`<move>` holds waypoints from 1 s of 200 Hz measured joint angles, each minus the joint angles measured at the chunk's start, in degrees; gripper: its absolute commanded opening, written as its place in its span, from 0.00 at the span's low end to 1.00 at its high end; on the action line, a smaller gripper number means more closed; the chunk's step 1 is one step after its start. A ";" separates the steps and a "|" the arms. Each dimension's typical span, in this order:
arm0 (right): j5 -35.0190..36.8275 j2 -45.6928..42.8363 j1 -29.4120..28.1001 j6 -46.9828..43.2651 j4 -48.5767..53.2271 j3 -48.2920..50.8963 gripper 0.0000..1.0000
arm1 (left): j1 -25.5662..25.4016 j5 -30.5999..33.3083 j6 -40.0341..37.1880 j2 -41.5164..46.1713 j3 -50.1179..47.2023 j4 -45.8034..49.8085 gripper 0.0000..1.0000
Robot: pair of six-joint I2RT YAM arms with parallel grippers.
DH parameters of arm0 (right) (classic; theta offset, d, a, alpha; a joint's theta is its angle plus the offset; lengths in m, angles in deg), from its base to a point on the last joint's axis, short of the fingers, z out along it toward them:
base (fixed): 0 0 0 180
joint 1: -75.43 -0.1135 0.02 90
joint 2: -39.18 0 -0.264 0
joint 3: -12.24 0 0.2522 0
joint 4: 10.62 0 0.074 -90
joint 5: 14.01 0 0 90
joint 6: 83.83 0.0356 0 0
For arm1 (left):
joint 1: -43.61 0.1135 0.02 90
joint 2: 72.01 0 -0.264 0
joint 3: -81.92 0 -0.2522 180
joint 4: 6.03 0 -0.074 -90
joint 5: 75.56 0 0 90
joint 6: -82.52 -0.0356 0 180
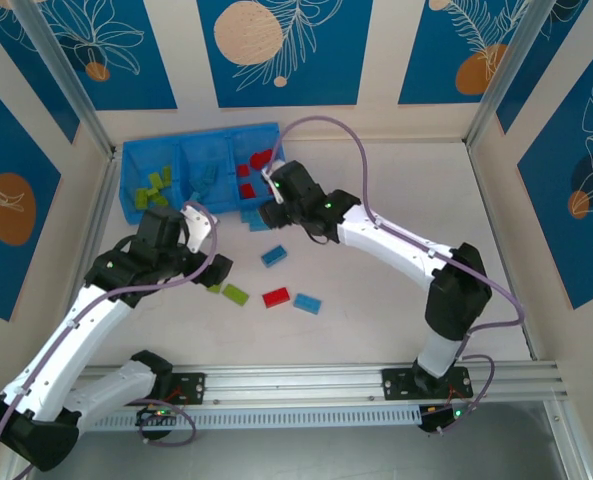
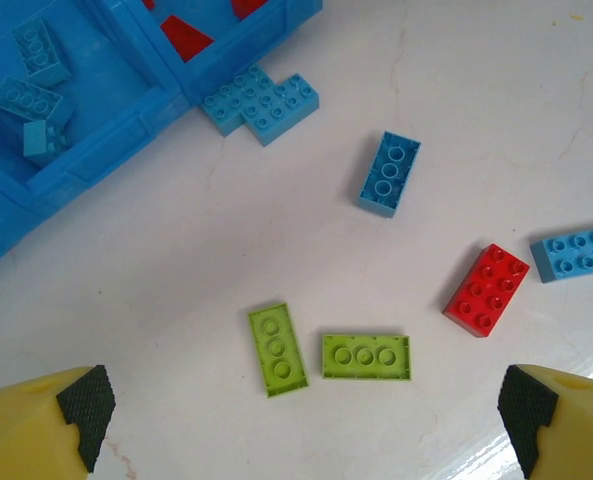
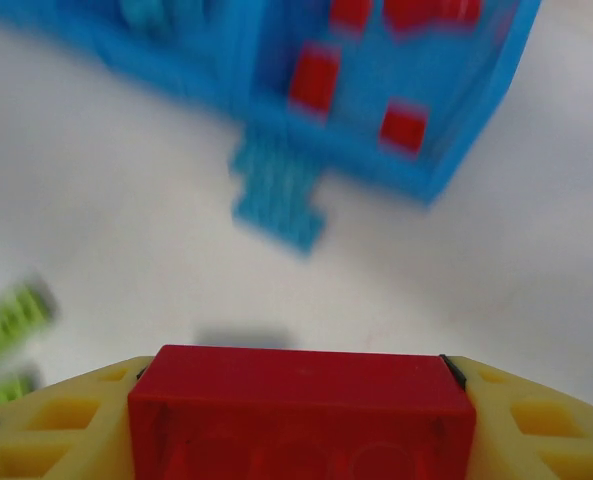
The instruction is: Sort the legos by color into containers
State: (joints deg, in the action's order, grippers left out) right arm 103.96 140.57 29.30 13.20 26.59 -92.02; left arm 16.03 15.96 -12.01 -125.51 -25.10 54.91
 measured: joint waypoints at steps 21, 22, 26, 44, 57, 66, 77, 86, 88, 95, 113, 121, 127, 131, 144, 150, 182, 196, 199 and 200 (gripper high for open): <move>1.92 10.62 1.55 -2.56 -3.32 -11.21 0.54 | 0.00 0.81 -0.11 0.09 -0.22 -0.07 1.00; 2.03 10.99 1.62 -2.67 -3.32 -11.63 0.54 | 0.00 0.85 -0.13 0.09 -0.24 -0.07 1.00; 2.23 13.55 2.05 -3.06 -3.61 -14.08 0.54 | 0.00 1.11 -0.13 0.09 -0.33 -0.15 1.00; 2.95 24.48 3.98 -4.85 -2.14 -25.46 0.57 | 0.00 1.79 -0.13 0.09 -0.74 -0.44 1.00; 3.21 31.71 5.11 -5.92 0.20 -33.62 0.65 | 0.00 2.23 -0.11 0.09 -1.03 -0.50 1.00; 3.19 36.61 5.84 -6.49 2.69 -39.76 0.73 | 0.00 2.69 -0.07 0.09 -1.11 -0.52 1.00; 3.15 41.16 6.54 -7.45 5.46 -46.45 0.78 | 0.02 3.72 0.11 0.09 -1.14 -0.55 1.00; 3.10 44.06 6.88 -7.93 7.52 -51.19 0.83 | 0.07 4.70 0.39 0.09 -1.14 -0.66 1.00; 3.10 44.57 6.93 -7.87 7.87 -52.13 0.85 | 0.11 4.96 0.52 0.09 -1.14 -0.68 1.00; 3.10 45.92 7.06 -8.39 9.35 -54.95 0.87 | 0.35 5.66 0.90 0.09 -1.14 -0.76 1.00; 3.15 46.34 6.86 -9.53 11.98 -58.36 0.90 | 1.29 6.69 1.46 0.09 -1.14 -0.90 1.00; 3.13 45.77 6.69 -9.64 12.46 -59.10 0.90 | 1.77 6.69 1.64 0.09 -1.14 -0.87 1.00; 3.10 45.16 6.49 -9.62 13.03 -59.12 0.90 | 2.27 6.67 1.86 0.09 -1.14 -0.90 1.00; 2.93 44.61 6.38 -9.55 13.57 -59.12 0.90 | 2.60 6.54 2.05 0.09 -1.14 -0.90 1.00; 1.44 41.59 6.08 -8.59 15.19 -57.29 0.89 | 3.82 6.03 2.67 -0.04 -1.14 -0.87 1.00; 0.42 39.41 5.95 -8.11 15.89 -55.32 0.88 | 4.28 5.86 2.95 -0.28 -1.11 -0.81 1.00; -3.10 21.16 4.68 -5.66 17.40 -36.59 0.74 | 5.07 2.91 7.13 -5.05 1.38 2.10 1.00; -3.61 11.28 3.74 -3.50 17.14 -26.08 0.74 | 5.07 0.81 10.27 -6.73 1.11 2.01 1.00; -3.74 9.53 3.65 -3.02 17.27 -24.22 0.74 | 5.07 0.37 10.86 -6.84 0.79 1.75 1.00; -3.74 9.05 3.63 -2.86 17.33 -23.74 0.74 | 5.07 0.09 11.26 -6.91 0.55 1.57 1.00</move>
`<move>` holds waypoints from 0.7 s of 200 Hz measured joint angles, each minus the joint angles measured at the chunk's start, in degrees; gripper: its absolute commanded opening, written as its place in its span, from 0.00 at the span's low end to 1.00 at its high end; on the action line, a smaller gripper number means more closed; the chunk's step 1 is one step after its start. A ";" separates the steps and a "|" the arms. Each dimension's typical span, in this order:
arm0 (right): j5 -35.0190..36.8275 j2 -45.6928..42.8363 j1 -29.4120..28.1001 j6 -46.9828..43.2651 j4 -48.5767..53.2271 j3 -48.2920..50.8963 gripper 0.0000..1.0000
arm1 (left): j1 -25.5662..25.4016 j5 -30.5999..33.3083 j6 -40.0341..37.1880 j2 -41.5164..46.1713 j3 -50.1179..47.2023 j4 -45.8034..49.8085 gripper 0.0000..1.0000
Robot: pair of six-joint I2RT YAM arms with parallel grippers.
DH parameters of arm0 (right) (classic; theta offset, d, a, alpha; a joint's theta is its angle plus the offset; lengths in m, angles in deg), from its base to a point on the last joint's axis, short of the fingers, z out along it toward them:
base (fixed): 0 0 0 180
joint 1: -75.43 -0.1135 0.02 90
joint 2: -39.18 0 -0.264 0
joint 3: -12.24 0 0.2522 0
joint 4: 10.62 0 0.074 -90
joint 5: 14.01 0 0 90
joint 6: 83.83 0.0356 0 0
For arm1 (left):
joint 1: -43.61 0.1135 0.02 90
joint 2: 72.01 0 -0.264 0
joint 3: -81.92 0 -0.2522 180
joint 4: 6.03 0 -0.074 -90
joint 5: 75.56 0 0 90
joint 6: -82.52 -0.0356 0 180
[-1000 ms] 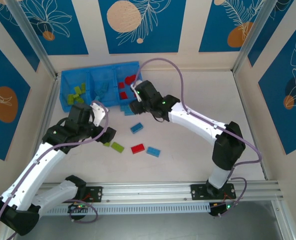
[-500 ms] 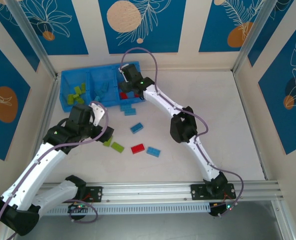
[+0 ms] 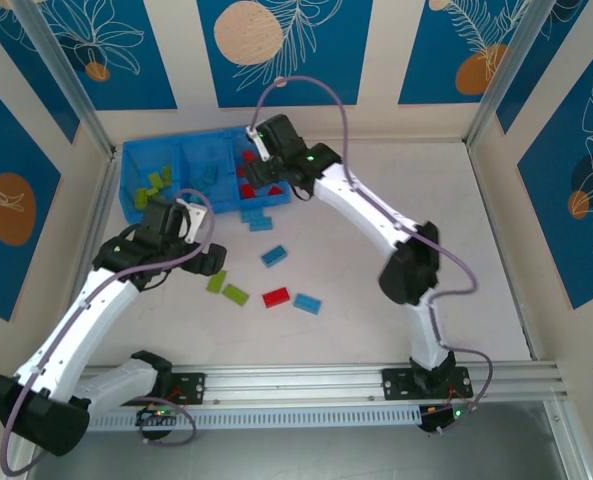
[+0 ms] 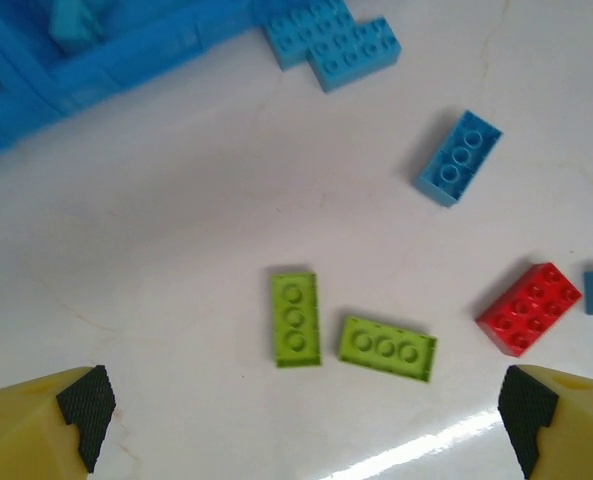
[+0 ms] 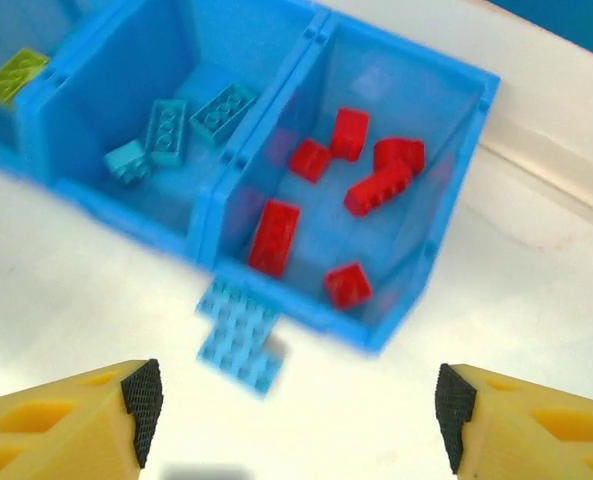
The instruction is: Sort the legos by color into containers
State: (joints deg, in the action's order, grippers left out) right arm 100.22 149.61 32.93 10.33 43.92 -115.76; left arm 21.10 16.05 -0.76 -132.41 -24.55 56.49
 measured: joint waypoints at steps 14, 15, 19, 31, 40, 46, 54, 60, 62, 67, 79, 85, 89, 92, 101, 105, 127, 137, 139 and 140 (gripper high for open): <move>-0.42 -9.62 -0.83 2.60 -0.98 10.91 0.79 | 0.00 -1.99 3.34 -0.13 -2.91 -1.73 1.00; -0.39 -10.58 -0.94 2.97 -1.14 12.00 0.80 | 0.00 -2.10 3.50 -0.15 -3.08 -1.84 1.00; -0.63 -12.90 -1.11 3.43 -1.40 14.88 0.88 | 0.00 -2.67 4.42 -0.24 -4.11 -2.51 1.00; -0.74 -20.79 -1.64 6.01 -2.43 24.50 1.00 | 0.00 -3.85 6.54 -2.05 -6.40 -3.69 1.00; -0.81 -25.77 -2.14 7.67 -2.54 30.40 1.00 | 0.00 -4.24 7.65 -4.42 -7.39 -4.50 1.00; -1.11 -28.94 -2.40 8.81 -2.95 34.34 1.00 | 0.00 -4.37 8.24 -6.67 -7.80 -5.20 1.00; -1.86 -32.63 -2.78 10.23 -3.23 38.73 1.00 | 0.00 -4.42 8.83 -9.60 -8.20 -6.32 1.00; -2.51 -35.28 -3.15 11.39 -3.41 41.92 1.00 | 0.00 -4.44 9.38 -11.93 -8.52 -7.32 1.00; -2.71 -36.15 -3.28 11.80 -3.41 42.91 0.99 | 0.00 -4.42 9.51 -12.76 -8.68 -7.67 1.00; -3.21 -37.90 -3.58 12.74 -3.45 45.00 1.00 | 0.00 -4.44 9.70 -14.32 -8.96 -8.46 1.00; -4.00 -41.68 -4.39 15.23 -3.15 49.13 0.99 | 0.00 -4.42 10.38 -17.84 -9.62 -10.19 1.00; -4.33 -42.93 -4.74 16.37 -2.82 50.40 1.00 | 0.00 -4.42 10.69 -19.56 -9.86 -10.93 1.00; -4.52 -43.71 -4.96 17.11 -2.56 51.17 1.00 | 0.00 -4.39 10.84 -20.70 -9.97 -11.43 1.00; -4.72 -44.15 -5.14 17.59 -2.38 51.58 1.00 | 0.00 -4.39 10.91 -21.29 -10.01 -11.74 1.00; -5.22 -45.40 -5.55 19.10 -1.88 52.85 1.00 | 0.00 -4.35 11.06 -22.95 -10.10 -12.70 0.99; -5.35 -45.70 -5.62 19.67 -1.73 53.20 1.00 | 0.00 -4.26 11.21 -23.56 -10.14 -13.22 0.99; -6.25 -46.77 -5.92 21.88 -1.07 54.69 1.00 | 0.00 -2.27 11.43 -24.72 -10.27 -14.95 0.88; -6.40 -46.84 -5.92 22.40 -0.85 54.90 1.00 | 0.00 -0.94 11.93 -24.92 -10.27 -15.52 0.79; -6.47 -46.84 -5.92 22.45 -0.79 54.90 1.00 | 0.00 -0.63 11.50 -24.96 -10.27 -15.56 0.77; -6.49 -46.84 -5.92 22.47 -0.79 54.90 1.00 | 0.00 -0.55 11.47 -24.98 -10.27 -15.61 0.77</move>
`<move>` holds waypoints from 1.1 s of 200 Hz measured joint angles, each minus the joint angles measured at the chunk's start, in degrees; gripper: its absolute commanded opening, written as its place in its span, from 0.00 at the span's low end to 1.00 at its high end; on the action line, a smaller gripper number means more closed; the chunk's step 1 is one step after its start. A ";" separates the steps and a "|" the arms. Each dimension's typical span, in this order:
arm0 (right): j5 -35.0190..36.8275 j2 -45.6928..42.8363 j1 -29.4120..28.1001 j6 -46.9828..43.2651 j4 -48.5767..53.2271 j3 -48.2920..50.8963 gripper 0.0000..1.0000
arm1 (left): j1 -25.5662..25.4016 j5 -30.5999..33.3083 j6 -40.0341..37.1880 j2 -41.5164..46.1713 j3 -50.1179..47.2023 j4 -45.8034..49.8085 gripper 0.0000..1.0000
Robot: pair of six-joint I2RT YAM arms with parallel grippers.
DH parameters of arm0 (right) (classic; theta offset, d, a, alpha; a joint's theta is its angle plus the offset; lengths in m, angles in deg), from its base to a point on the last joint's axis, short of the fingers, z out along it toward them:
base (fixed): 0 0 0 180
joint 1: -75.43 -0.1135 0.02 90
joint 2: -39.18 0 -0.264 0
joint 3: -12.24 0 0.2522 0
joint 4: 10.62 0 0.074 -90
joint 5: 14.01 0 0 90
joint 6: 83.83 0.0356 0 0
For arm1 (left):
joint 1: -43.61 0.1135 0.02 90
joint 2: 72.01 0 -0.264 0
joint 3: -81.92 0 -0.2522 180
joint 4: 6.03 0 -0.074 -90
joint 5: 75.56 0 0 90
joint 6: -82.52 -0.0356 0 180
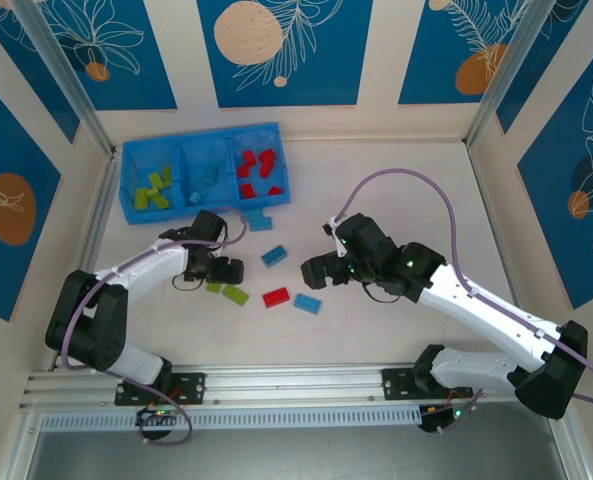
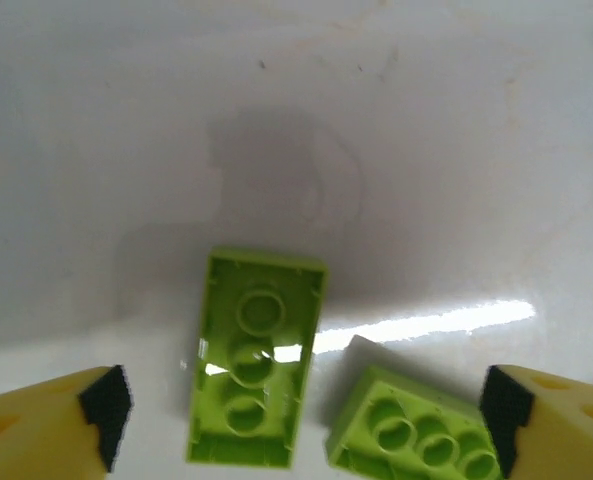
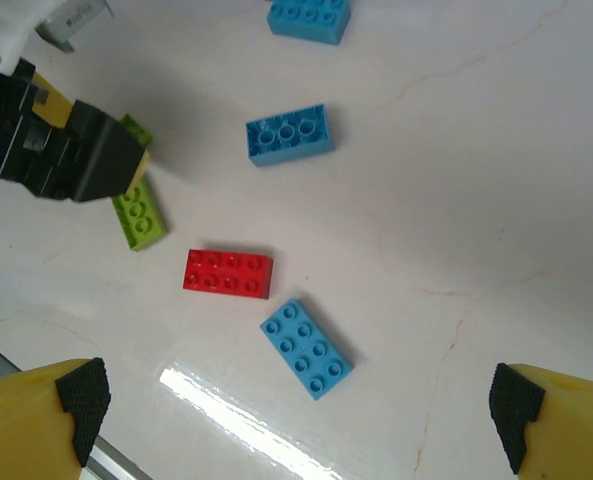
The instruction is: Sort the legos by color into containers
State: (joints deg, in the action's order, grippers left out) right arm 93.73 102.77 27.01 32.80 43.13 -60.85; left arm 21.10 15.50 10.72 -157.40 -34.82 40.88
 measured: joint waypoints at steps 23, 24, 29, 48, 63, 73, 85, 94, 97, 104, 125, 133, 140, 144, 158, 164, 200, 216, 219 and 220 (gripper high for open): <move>0.00 0.13 0.00 0.35 -0.04 -0.04 0.96 | 0.04 1.27 0.94 -1.81 0.00 -0.74 0.65; 0.00 0.13 0.00 0.37 -0.02 -0.07 0.95 | 0.07 1.25 0.85 -1.97 0.00 -0.79 0.64; 0.02 0.35 0.00 0.57 0.07 -0.20 0.94 | 0.07 1.36 0.96 -2.54 0.00 -0.85 0.63; 0.00 1.40 0.00 0.90 0.20 -1.03 0.92 | 0.11 1.42 0.92 -4.90 0.00 -0.79 0.56; -0.31 2.10 0.00 1.22 0.15 -1.62 0.90 | 0.15 1.62 1.20 -6.12 0.00 -0.79 0.47; -1.29 2.29 -0.07 1.46 0.00 -1.75 0.90 | 0.28 2.19 1.01 -6.21 0.07 -0.70 0.42; -3.54 2.32 -0.22 1.79 -0.22 -1.75 0.90 | 0.35 2.58 1.22 -6.21 0.07 -0.63 0.35; -5.66 2.32 -0.46 2.36 -0.85 -1.75 0.89 | 0.39 2.62 1.07 -6.16 0.07 -0.59 0.32; -6.64 2.34 -0.66 2.64 -1.42 -1.73 0.89 | 0.42 2.64 1.36 -6.08 0.09 -0.61 0.31; -8.74 2.43 -0.96 3.45 -2.89 -1.64 0.88 | 0.42 2.62 1.27 -5.88 0.09 -0.61 0.31; -14.62 3.21 -2.51 6.01 -8.09 -0.81 0.87 | 0.42 2.43 1.20 -5.14 0.07 -0.85 0.30; -15.96 3.91 -3.34 6.78 -9.42 -0.63 0.87 | 0.44 2.43 1.20 -4.50 0.07 -0.83 0.30; -16.85 4.59 -4.09 7.34 -10.36 -0.63 0.87 | 0.50 2.45 1.18 -3.65 0.09 -0.81 0.30; -17.25 5.01 -4.50 7.61 -10.84 -0.63 0.87 | 0.59 2.43 1.18 -2.99 0.17 -0.79 0.30; -18.16 6.14 -5.49 8.33 -12.20 -0.66 0.87 | 1.29 2.32 0.94 -0.94 1.31 -0.50 0.30; -18.43 6.64 -5.81 8.41 -12.57 -0.68 0.87 | 1.97 2.14 0.72 -0.20 2.47 -0.39 0.30; -18.43 9.07 -6.34 8.76 -12.59 -1.79 0.87 | 10.49 0.09 -1.01 -0.63 15.30 -0.26 0.29; -18.16 9.07 -6.38 8.94 -12.57 -1.99 0.87 | 15.39 -0.42 -1.20 -3.15 22.47 -1.25 0.29; -18.12 9.07 -6.38 8.96 -12.57 -2.03 0.87 | 16.41 -0.63 -1.20 -3.96 24.06 -1.25 0.29; -18.12 9.07 -6.38 8.96 -12.57 -2.08 0.87 | 16.59 -0.63 -1.20 -4.09 24.39 -1.27 0.29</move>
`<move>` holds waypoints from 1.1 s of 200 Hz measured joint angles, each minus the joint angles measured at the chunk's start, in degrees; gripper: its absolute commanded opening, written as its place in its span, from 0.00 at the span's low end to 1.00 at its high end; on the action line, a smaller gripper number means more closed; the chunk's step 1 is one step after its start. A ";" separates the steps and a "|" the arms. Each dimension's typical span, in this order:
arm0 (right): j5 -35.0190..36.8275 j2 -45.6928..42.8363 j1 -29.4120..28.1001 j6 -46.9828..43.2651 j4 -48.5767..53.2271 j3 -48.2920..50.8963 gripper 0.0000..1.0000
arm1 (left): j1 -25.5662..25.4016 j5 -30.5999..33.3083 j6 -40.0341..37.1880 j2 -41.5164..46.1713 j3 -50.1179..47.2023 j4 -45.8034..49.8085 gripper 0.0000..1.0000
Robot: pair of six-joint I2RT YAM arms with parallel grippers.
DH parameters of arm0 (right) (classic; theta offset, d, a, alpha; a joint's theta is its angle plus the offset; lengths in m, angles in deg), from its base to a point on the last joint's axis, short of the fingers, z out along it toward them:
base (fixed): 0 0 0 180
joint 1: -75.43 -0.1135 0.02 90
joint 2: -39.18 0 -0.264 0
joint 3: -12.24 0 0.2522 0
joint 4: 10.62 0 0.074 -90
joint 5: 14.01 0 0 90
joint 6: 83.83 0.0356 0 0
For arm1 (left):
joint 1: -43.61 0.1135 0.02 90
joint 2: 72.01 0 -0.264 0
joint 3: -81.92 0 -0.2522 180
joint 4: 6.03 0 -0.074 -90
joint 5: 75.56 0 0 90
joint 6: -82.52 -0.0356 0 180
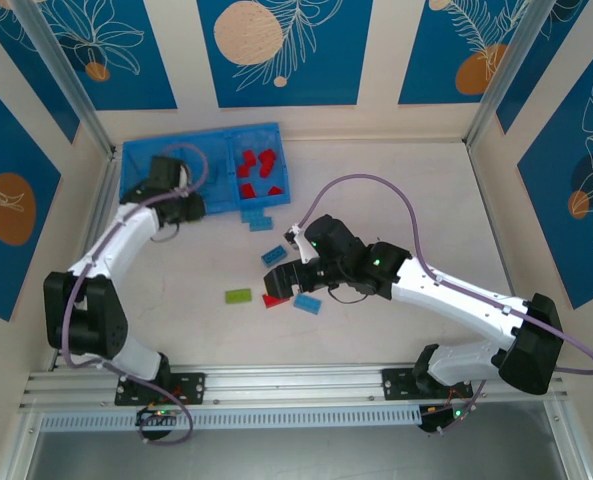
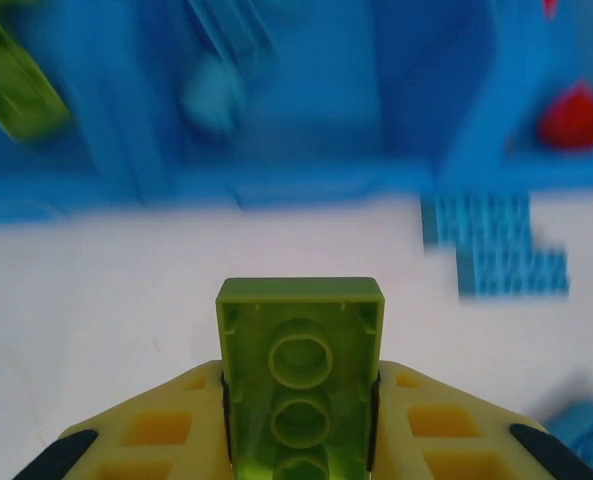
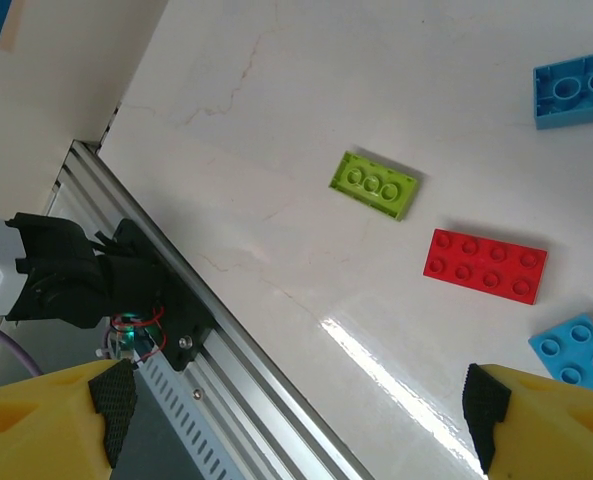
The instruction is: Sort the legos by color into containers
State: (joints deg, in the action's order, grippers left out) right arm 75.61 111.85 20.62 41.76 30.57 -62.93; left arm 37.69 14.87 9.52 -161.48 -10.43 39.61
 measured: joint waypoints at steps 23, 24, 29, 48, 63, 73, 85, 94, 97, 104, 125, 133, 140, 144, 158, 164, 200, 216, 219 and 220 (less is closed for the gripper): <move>0.63 0.00 0.00 0.22 0.04 -0.11 0.87 | 5.86 -0.35 0.09 -7.93 11.61 -0.15 0.29; 0.66 0.00 0.00 0.22 0.07 -0.11 0.87 | 6.19 -0.35 0.09 -8.55 12.35 -0.09 0.29; 0.90 0.00 -0.02 0.31 0.11 -0.13 0.87 | 7.13 -0.39 0.11 -10.56 15.04 0.09 0.30; 1.68 0.00 -0.09 0.63 0.28 -0.13 0.87 | 10.43 -0.39 0.52 -19.19 25.83 1.31 0.32; 1.99 0.00 -0.11 0.83 0.31 -0.13 0.87 | 12.50 -0.35 0.46 -26.08 34.56 3.72 0.37; 2.34 0.00 -0.11 0.87 0.39 -0.13 0.87 | 13.55 -0.44 0.50 -30.10 39.76 5.46 0.44; 2.80 0.00 -0.11 0.87 0.46 -0.13 0.88 | 14.53 -0.48 0.00 -34.40 45.35 7.82 0.49; 3.19 0.00 -0.11 0.90 0.46 -0.15 0.88 | 15.10 -0.83 0.13 -36.61 48.15 9.31 0.53; 3.32 0.00 -0.11 0.90 0.46 -0.15 0.88 | 15.26 -0.98 -0.07 -37.16 48.81 9.77 0.55; 3.69 0.00 -0.11 1.03 0.48 -0.22 0.89 | 15.58 -1.51 -0.07 -37.83 49.55 10.58 0.56; 6.36 0.00 -0.11 1.66 0.79 -0.63 0.91 | 15.82 -3.56 0.61 -37.27 49.09 12.31 0.57; 8.02 0.07 -0.11 2.19 1.29 -0.98 0.92 | 15.82 -4.70 1.20 -35.67 46.66 10.95 0.57; 9.73 0.31 -0.09 2.60 1.90 -1.42 0.92 | 15.80 -5.88 1.95 -33.75 43.80 10.08 0.57; 10.54 0.44 -0.09 2.69 2.14 -1.57 0.93 | 15.76 -6.62 2.38 -32.24 41.81 9.44 0.57; 13.86 1.40 -0.04 3.08 2.64 -2.01 0.95 | 15.58 -9.11 4.28 -26.84 34.71 7.19 0.56; 15.08 1.84 0.00 3.17 2.97 -2.05 0.96 | 15.47 -10.43 5.44 -23.78 31.04 5.60 0.56; 20.13 5.09 0.50 -0.48 6.36 -2.08 0.98 | 11.63 -15.39 9.90 -4.44 12.83 -2.29 0.55; 21.66 6.51 0.50 -3.89 8.13 -2.08 0.98 | 5.75 -15.82 9.44 3.41 8.35 -3.67 0.55; 21.81 6.88 0.50 -4.61 8.48 -2.08 0.98 | 4.28 -15.85 9.25 4.98 7.52 -3.87 0.55; 21.86 7.06 0.50 -4.90 8.72 -2.08 0.98 | 3.61 -15.76 9.14 5.64 7.06 -4.00 0.55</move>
State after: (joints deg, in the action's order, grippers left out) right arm 97.47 118.90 21.13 36.87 39.29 -65.00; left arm 41.30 -0.89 18.65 -155.85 -3.37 35.61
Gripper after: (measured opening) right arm 0.981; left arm 0.551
